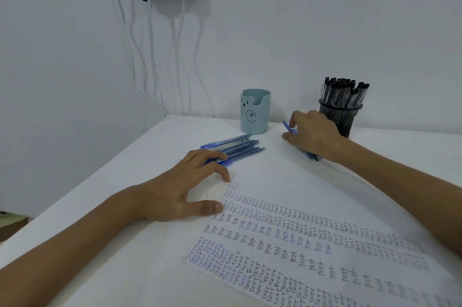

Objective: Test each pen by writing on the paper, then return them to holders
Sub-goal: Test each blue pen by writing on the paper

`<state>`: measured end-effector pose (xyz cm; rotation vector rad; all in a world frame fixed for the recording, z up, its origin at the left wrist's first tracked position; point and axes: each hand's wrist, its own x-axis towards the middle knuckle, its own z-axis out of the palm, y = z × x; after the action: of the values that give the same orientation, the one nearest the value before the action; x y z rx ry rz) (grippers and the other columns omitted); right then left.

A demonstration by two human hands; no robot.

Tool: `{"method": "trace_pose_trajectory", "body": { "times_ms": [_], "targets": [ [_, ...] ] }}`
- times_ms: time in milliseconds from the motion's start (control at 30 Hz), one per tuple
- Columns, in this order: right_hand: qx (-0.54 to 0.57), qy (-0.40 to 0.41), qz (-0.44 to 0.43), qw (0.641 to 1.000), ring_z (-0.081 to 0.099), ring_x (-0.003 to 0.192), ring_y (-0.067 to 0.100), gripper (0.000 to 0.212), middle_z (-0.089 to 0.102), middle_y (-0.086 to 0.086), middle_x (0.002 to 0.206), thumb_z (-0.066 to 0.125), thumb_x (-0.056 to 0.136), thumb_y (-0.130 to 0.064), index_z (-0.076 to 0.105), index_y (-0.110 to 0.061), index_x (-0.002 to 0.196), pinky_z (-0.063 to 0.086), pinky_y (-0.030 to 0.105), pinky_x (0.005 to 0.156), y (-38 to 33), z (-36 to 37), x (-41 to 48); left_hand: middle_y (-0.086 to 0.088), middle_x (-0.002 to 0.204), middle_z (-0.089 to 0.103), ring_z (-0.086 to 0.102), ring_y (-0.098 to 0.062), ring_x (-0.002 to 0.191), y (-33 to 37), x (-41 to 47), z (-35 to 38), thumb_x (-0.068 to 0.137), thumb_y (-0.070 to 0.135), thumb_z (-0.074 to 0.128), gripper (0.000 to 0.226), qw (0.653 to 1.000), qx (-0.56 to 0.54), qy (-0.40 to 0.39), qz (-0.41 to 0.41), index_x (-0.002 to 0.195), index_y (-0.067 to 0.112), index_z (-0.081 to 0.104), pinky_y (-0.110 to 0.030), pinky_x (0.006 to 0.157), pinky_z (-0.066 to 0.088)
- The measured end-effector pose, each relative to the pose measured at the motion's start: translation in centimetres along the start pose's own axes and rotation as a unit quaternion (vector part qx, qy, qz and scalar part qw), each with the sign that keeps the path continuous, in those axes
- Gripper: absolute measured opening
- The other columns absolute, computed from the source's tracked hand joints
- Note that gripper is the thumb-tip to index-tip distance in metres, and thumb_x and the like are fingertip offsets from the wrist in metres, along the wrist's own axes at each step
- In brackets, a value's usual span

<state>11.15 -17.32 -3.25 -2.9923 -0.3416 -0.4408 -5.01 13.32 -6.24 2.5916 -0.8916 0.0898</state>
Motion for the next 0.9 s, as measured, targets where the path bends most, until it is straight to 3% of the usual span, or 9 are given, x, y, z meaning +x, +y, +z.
{"method": "trace_pose_trajectory", "body": {
  "times_ms": [167,300,400,500,600,733,800,900],
  "targets": [
    [-0.034,0.069,-0.033,0.997,0.058,0.088,0.029,0.039,0.063,0.011,0.101,0.054,0.099,-0.05,0.058,-0.013,0.112,0.045,0.035,0.069,-0.3,0.5,-0.4,0.023,0.157,0.027,0.016,-0.009,0.153,0.1,0.0,0.0,0.096,0.053,0.068,0.044,1.0,0.001,0.002,0.003,0.134,0.039,0.051,-0.016,0.12,0.019],
    [0.07,0.07,-0.216,0.971,0.058,0.086,0.019,0.019,0.059,-0.007,0.091,0.062,0.096,-0.04,0.063,-0.023,0.106,0.038,0.03,0.067,-1.6,0.1,-1.2,0.023,0.157,0.026,0.015,-0.008,0.154,0.1,0.0,0.0,0.095,0.052,0.068,0.044,1.0,0.0,0.002,0.001,0.134,0.039,0.052,-0.015,0.12,0.019],
    [0.09,0.039,-0.34,0.935,0.054,0.087,0.009,0.016,0.06,-0.009,0.104,0.064,0.095,-0.035,0.068,-0.028,0.109,0.044,0.028,0.07,-2.7,0.2,-1.9,0.023,0.157,0.026,0.015,-0.007,0.153,0.3,0.0,-0.1,0.095,0.052,0.068,0.045,1.0,-0.002,0.0,-0.005,0.134,0.039,0.052,-0.014,0.119,0.018],
    [0.086,0.017,-0.38,0.921,0.056,0.101,0.01,0.018,0.059,-0.008,0.115,0.062,0.098,-0.036,0.068,-0.029,0.113,0.047,0.029,0.075,-3.3,0.8,-2.0,0.022,0.157,0.025,0.015,-0.005,0.152,0.3,0.0,-0.1,0.095,0.052,0.068,0.045,1.0,0.003,0.001,-0.006,0.135,0.038,0.052,-0.008,0.117,0.015],
    [0.083,0.019,-0.394,0.915,0.054,0.107,0.009,0.017,0.057,-0.009,0.12,0.06,0.101,-0.036,0.067,-0.026,0.112,0.04,0.018,0.073,-3.2,0.9,-2.0,0.022,0.157,0.025,0.015,-0.005,0.152,0.3,0.0,-0.1,0.095,0.052,0.067,0.045,1.0,0.003,-0.001,-0.008,0.135,0.039,0.052,-0.007,0.116,0.015],
    [0.085,0.017,-0.402,0.911,0.056,0.106,0.013,0.017,0.051,-0.011,0.122,0.055,0.096,-0.035,0.056,-0.029,0.111,0.053,0.036,0.078,-2.6,1.0,-2.2,0.024,0.158,0.023,0.015,-0.006,0.153,0.4,0.0,-0.1,0.095,0.053,0.067,0.045,1.0,0.001,-0.003,-0.007,0.135,0.039,0.051,-0.01,0.118,0.016],
    [0.095,0.01,-0.414,0.905,0.056,0.107,0.013,0.021,0.051,-0.009,0.124,0.057,0.095,-0.035,0.059,-0.029,0.115,0.051,0.029,0.082,-2.6,1.0,-2.3,0.025,0.158,0.021,0.014,-0.005,0.153,0.4,0.0,-0.1,0.095,0.054,0.066,0.045,1.0,0.0,-0.006,-0.011,0.134,0.04,0.051,-0.012,0.118,0.017],
    [0.095,0.018,-0.448,0.889,0.053,0.111,0.01,0.014,0.055,-0.003,0.124,0.063,0.098,-0.029,0.069,-0.023,0.109,0.036,0.005,0.087,-2.7,0.6,-2.2,0.026,0.159,0.02,0.012,-0.003,0.153,0.3,0.0,-0.1,0.094,0.056,0.066,0.046,1.0,-0.002,-0.01,-0.017,0.135,0.041,0.05,-0.017,0.12,0.019]
  ]
}}
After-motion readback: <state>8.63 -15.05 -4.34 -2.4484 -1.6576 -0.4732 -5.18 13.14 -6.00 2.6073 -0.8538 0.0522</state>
